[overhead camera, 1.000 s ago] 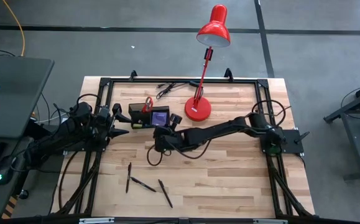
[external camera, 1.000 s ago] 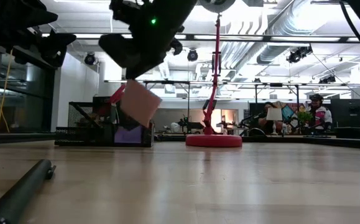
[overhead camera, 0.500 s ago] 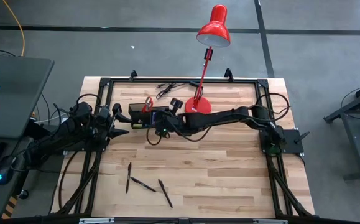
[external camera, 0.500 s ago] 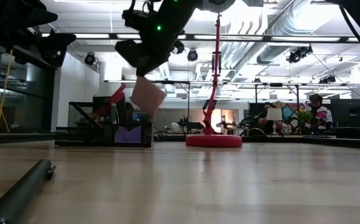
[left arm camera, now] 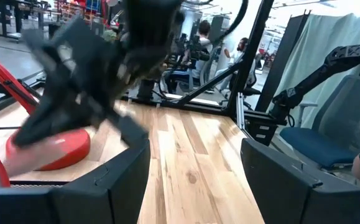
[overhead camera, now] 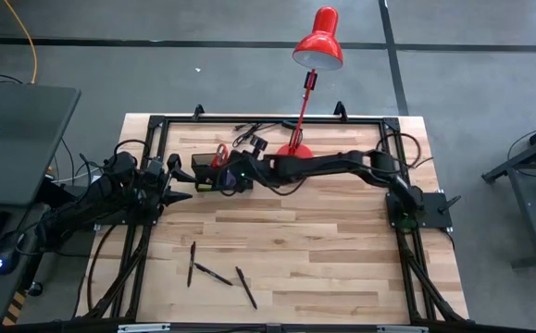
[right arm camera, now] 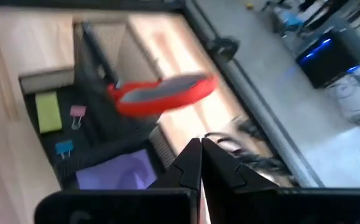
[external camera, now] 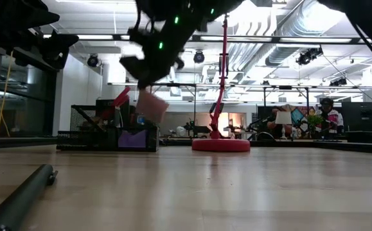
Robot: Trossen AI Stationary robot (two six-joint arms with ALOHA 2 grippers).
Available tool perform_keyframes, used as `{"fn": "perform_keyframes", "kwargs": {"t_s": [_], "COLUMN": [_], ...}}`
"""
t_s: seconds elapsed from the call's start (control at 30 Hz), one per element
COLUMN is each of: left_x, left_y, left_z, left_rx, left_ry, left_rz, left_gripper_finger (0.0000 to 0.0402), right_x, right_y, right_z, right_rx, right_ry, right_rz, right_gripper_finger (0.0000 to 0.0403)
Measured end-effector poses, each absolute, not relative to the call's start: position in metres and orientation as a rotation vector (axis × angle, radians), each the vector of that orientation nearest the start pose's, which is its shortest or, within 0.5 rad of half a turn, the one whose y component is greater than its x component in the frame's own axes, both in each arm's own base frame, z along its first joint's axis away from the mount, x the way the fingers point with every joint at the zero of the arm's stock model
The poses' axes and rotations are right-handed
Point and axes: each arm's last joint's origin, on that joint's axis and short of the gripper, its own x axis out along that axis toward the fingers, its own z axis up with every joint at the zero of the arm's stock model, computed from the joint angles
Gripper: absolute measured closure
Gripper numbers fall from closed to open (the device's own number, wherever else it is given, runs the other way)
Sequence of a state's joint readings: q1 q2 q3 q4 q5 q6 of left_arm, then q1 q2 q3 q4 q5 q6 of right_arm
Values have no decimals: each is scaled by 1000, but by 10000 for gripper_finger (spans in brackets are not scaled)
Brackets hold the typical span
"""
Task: Pick and place office supplies into organizer
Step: Put the white sticky notes into the black desk organizer
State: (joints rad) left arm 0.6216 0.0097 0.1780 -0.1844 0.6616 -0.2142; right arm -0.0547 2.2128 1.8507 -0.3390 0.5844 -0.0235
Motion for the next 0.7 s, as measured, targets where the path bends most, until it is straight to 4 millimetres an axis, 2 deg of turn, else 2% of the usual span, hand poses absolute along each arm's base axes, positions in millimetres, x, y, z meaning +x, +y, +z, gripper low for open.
{"fn": "perform_keyframes", "kwargs": {"t_s": [0.13, 0.3, 0.7], "left_x": [74, 74, 74], "left_y": [31, 31, 31], "left_z": [205, 205, 205], "left_rx": [-224, -224, -224], "left_ry": [17, 17, 18], "left_rz": [-38, -38, -38], "left_gripper_finger": [163, 163, 163], "right_x": [504, 512, 522], "right_y": [-54, -56, -40], "right_z": [196, 167, 165], "right_rx": [-164, -120, -112], "right_ry": [741, 766, 676], "right_rz": [-565, -491, -427], "right_gripper_finger": [403, 403, 403]}}
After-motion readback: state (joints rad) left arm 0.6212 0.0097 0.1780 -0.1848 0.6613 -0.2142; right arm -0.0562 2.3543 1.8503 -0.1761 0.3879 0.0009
